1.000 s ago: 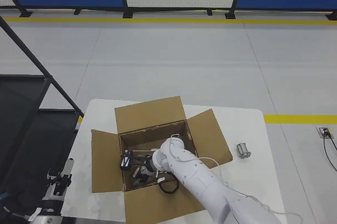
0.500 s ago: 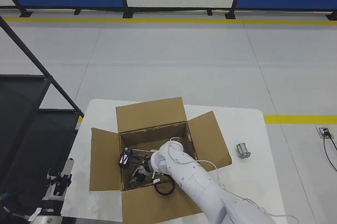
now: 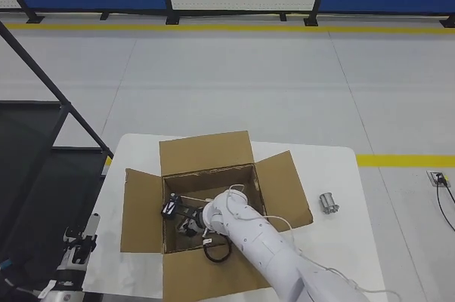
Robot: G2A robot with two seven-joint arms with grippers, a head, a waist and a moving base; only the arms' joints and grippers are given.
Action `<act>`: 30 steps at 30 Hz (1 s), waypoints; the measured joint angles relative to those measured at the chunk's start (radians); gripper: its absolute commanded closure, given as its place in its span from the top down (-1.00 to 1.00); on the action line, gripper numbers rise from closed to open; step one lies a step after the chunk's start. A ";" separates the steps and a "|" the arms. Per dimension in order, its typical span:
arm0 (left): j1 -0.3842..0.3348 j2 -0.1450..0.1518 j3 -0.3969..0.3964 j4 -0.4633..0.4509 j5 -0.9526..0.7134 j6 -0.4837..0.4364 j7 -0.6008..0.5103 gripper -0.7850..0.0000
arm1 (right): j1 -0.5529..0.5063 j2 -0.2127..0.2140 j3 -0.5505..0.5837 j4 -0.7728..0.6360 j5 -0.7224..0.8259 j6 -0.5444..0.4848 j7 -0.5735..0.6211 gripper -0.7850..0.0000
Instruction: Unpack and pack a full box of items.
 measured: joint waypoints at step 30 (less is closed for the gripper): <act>0.000 0.000 0.000 0.000 0.000 0.000 0.000 1.00 | -0.017 0.117 0.007 -0.004 -0.139 -0.049 -0.246 -1.00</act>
